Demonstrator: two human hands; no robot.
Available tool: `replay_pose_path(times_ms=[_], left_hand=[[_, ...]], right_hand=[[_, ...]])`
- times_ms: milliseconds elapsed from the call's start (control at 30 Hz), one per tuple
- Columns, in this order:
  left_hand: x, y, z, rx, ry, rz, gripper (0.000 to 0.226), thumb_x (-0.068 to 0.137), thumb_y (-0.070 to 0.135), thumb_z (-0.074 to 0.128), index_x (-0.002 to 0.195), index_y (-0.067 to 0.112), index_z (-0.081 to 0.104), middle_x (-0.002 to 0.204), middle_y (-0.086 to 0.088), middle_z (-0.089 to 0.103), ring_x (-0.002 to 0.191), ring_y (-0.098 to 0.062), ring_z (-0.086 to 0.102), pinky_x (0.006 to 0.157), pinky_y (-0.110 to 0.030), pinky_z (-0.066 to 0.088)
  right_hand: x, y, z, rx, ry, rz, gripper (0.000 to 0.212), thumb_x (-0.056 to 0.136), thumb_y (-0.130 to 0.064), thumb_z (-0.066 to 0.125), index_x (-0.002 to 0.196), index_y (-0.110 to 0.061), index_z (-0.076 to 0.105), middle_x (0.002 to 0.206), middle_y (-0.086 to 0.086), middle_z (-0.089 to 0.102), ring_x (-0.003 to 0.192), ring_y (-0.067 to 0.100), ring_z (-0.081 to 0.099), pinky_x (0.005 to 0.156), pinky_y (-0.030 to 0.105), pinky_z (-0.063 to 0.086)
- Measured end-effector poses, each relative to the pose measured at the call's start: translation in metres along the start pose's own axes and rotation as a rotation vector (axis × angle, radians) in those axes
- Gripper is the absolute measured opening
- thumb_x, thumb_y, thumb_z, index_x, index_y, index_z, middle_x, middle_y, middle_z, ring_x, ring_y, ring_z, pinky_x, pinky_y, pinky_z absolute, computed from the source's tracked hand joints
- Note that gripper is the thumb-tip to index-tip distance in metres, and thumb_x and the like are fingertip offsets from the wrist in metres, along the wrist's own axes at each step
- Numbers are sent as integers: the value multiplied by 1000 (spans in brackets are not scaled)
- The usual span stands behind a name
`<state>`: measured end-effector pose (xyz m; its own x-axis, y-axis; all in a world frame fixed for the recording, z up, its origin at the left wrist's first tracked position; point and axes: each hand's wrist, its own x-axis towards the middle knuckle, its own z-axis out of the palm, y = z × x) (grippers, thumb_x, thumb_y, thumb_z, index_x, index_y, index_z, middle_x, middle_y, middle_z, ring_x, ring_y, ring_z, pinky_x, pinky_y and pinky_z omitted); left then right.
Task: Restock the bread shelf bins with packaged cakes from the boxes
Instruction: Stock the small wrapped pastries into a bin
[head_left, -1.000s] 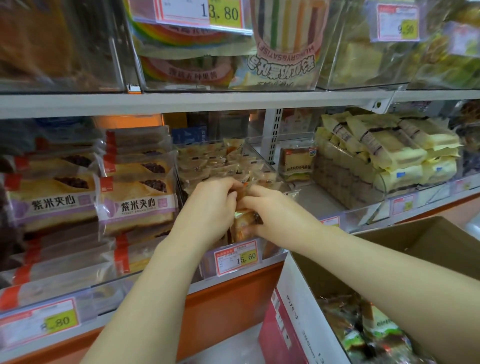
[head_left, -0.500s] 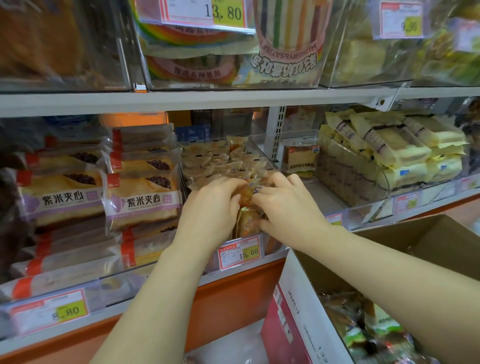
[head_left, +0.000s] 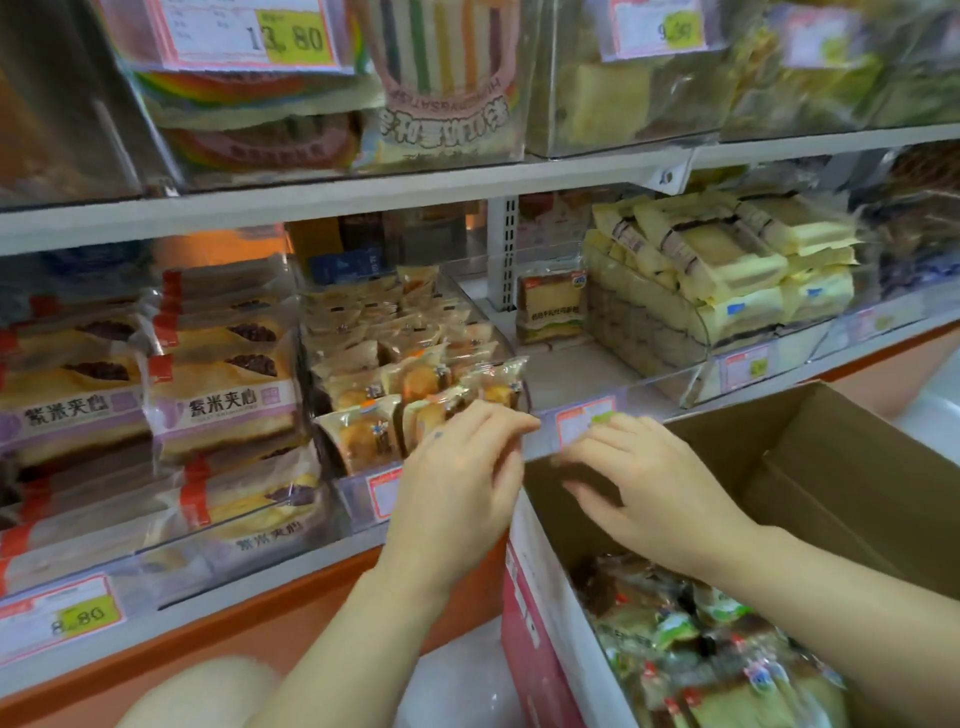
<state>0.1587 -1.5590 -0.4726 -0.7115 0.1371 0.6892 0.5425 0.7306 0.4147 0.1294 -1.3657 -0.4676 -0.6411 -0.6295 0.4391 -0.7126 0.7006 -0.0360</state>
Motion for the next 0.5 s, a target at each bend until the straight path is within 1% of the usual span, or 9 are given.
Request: replay_pose_path(times_ms=[67,167,233,300,333,433,500], left_hand=[[-4,4,24,-68,-97,-9,25,89,22,45,103,18,65,100,7,62,92,-11,60,77,-30,50],[-8,0,51,-95,-189,-64,24,91,23,47,104,20,66,100,10,62,94,-5,59,81,-18,45],[-8,-3,63,-86,-228,-96,21,92,18,51,106,21,67,100,13,62,95,-2,57,84,-18,45],[-7,-3,72,-88,-237,-109,22,91,17,51,105,20,68,97,16,59,94,0,56,84,-17,44],[-5,-2,75,-97,-234,-113,22,91,17,50,105,19,68,96,17,58,93,1,56,83,-17,43],[-4,-1,81,-136,-223,-127,24,92,17,47,103,16,69,91,16,57,87,1,55,79,-19,44],[-5,-2,81,-152,-216,-105,29,91,18,43,102,13,68,89,15,57,84,0,55,77,-22,45]], right_hand=[[-21,14,6,36,-78,38,24,84,-33,50,95,-23,68,89,-10,66,82,13,58,69,28,49],[-44,35,17,68,-174,81,20,83,-34,53,95,-25,67,87,-14,65,78,8,56,66,24,50],[-58,53,27,105,-261,84,17,82,-30,61,97,-24,67,88,-13,66,80,9,59,69,23,49],[-69,66,37,115,-376,57,19,83,-27,66,102,-21,66,91,-8,66,85,14,62,71,25,50],[-74,71,42,112,-448,43,21,86,-27,64,106,-19,64,95,-5,64,90,17,61,74,28,49],[-80,79,58,76,-720,14,29,93,-28,53,120,-16,53,111,1,57,107,21,52,83,30,41],[-80,77,69,32,-897,-25,40,91,-24,52,131,-17,48,125,4,53,115,23,50,88,33,42]])
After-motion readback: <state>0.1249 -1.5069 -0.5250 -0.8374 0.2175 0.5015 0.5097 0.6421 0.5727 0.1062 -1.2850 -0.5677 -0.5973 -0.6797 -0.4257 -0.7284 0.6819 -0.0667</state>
